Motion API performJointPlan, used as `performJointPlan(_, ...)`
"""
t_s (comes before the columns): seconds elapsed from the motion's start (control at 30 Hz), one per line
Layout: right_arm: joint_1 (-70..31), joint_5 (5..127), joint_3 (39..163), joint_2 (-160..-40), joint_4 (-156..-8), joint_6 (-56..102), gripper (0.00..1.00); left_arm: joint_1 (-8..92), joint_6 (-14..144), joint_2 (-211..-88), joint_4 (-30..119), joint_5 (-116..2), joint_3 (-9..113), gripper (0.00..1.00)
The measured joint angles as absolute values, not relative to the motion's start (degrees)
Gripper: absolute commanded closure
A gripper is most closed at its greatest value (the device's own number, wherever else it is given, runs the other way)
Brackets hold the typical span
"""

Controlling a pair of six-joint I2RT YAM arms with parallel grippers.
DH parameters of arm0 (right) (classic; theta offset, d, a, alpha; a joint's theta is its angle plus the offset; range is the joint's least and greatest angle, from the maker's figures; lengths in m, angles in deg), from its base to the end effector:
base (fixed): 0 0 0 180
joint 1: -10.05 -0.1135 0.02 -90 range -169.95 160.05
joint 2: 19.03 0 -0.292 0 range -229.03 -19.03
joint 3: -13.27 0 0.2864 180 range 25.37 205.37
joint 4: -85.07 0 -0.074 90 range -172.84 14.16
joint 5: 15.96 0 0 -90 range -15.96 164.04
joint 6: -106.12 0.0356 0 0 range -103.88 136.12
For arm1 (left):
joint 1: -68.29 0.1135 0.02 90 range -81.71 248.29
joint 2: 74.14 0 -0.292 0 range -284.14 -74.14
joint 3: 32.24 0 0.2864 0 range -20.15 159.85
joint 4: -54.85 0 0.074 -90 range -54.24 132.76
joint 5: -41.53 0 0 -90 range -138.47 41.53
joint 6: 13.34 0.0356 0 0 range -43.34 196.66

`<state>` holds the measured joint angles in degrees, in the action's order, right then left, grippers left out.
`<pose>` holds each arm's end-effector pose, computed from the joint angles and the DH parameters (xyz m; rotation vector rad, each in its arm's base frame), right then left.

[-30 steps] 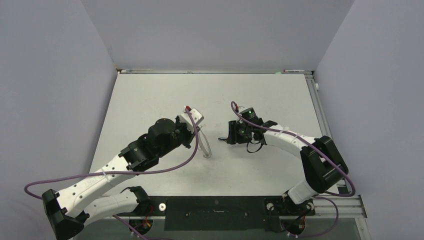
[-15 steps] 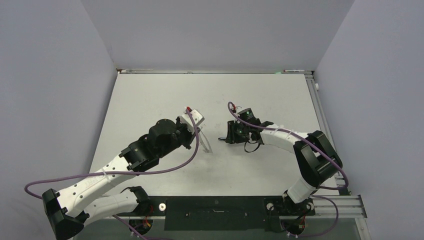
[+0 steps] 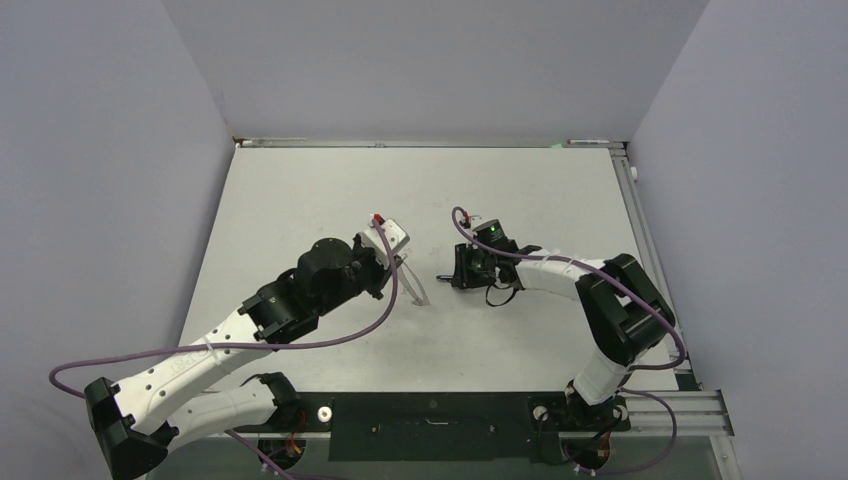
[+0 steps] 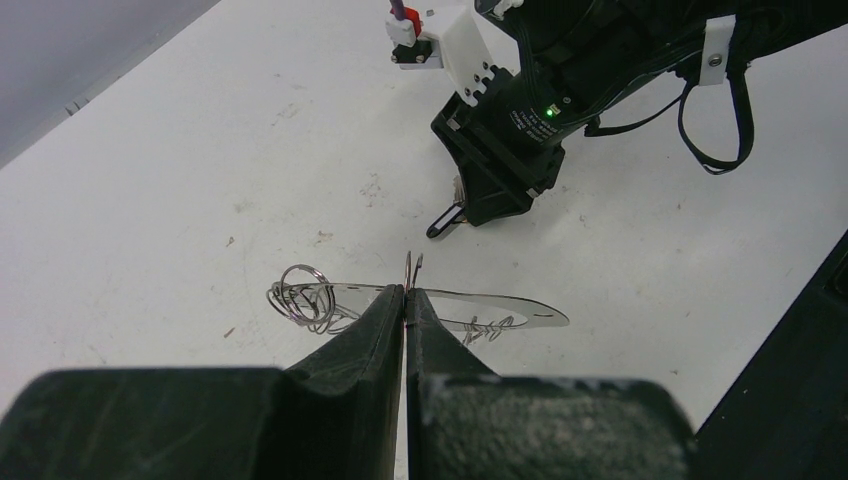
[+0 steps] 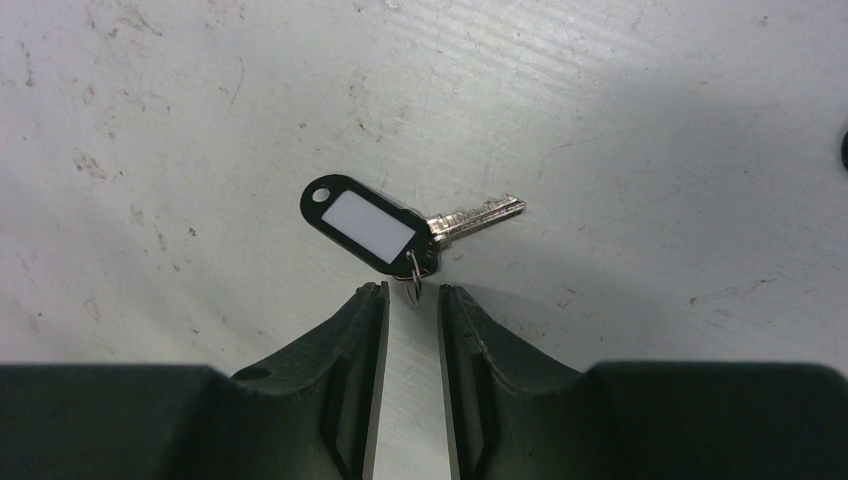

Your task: Put the keys on the keyring

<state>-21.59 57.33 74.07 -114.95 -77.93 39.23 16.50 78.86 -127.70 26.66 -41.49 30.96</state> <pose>0.2932 0.1927 0.1539 -0.3222 2.5687 0.7452 0.1473 -0.1801 0.3616 0.7957 1.7474 -0.4724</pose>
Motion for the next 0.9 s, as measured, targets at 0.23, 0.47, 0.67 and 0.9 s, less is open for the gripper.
performJointPlan(0.23, -21.59, 57.68, 74.07, -115.48, -79.28, 39.25, 0.77, 16.2, 78.86, -127.83, 26.7, -41.53, 30.96, 1.0)
performJointPlan(0.47, -21.52, 58.03, 74.07, -115.48, -79.76, 39.21, 0.85, 16.09, 78.86, -128.53, 26.72, -41.73, 30.92, 1.0)
performJointPlan(0.67, -21.52, 58.14, 74.07, -116.22, -80.07, 39.19, 0.95, 16.09, 78.84, -128.73, 26.77, -41.9, 30.77, 1.0)
performJointPlan(0.9, -21.52, 58.21, 74.05, -115.56, -80.05, 38.88, 0.95, 16.07, 78.86, -129.21, 26.79, -41.92, 30.74, 1.0)
